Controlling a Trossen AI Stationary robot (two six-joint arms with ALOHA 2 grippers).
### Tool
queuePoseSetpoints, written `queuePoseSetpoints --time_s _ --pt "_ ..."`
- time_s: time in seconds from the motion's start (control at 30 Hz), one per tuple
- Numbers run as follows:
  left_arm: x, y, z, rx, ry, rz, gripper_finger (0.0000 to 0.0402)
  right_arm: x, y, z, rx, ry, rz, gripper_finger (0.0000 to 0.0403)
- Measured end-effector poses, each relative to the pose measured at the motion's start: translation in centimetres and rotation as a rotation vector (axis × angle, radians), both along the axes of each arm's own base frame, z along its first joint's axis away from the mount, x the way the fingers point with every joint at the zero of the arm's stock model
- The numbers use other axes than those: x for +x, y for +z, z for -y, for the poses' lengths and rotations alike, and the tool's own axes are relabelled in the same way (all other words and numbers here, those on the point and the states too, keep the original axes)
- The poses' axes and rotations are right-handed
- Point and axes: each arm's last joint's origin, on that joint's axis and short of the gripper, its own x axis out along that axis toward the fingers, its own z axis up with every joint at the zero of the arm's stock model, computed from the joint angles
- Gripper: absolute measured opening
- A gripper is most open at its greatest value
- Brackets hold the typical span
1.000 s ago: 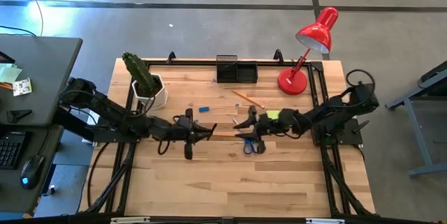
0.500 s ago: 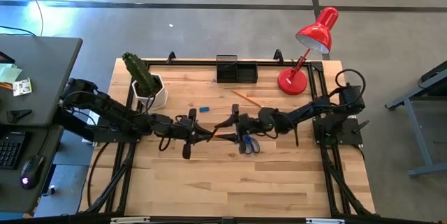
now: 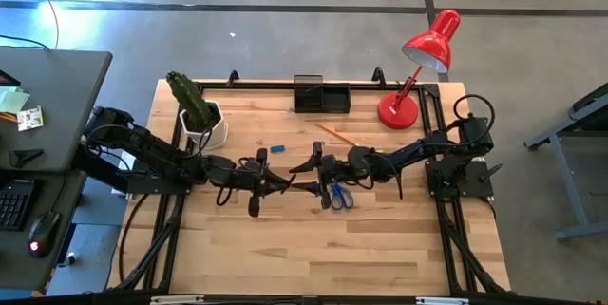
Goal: Pick and place office supplies into organizer
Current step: Put the black pen into the top left section of the desk organizer
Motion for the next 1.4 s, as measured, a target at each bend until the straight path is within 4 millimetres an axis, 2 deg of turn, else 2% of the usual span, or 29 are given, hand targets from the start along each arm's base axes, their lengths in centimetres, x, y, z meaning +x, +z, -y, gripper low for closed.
queuePoseSetpoints --time_s 0.27,0.47,0.57,0.8,1.0,1.1,1.2,1.4 --pt "0.0 -0.1 0.0 -0.018 0.005 -0.015 0.0037 0.0 0.0 0.0 -0.008 0.001 0.002 0.0081" --pt "-0.1 -0.6 -0.2 -0.024 0.072 -0.069 0.0037 0.0 -0.2 0.1 -0.014 -0.003 -0.013 0.0018" --pt "-0.1 -0.7 -0.3 -0.022 0.098 -0.081 0.0038 0.1 -0.3 0.4 -0.015 -0.011 -0.020 0.0012" --pt "-0.2 -1.0 -0.3 -0.011 0.110 -0.102 0.0046 0.2 -0.5 1.5 -0.017 -0.036 -0.045 0.0029" --pt "-0.5 -1.6 -0.5 -0.014 0.176 -0.175 0.0129 0.2 -0.6 2.9 -0.015 -0.077 -0.054 0.0014" --pt "-0.8 -1.4 -0.6 -0.007 0.197 -0.185 0.0177 0.2 -0.9 4.3 -0.050 -0.137 -0.106 0.0019" --pt "-1.1 -0.4 -0.7 -0.025 0.197 -0.145 0.0213 0.0 -1.0 6.7 -0.129 -0.282 -0.152 0.0026" --pt "-1.4 -0.1 -0.9 -0.035 0.250 -0.132 0.0235 -1.1 -0.4 13.3 -0.158 -0.499 -0.112 0.0024"
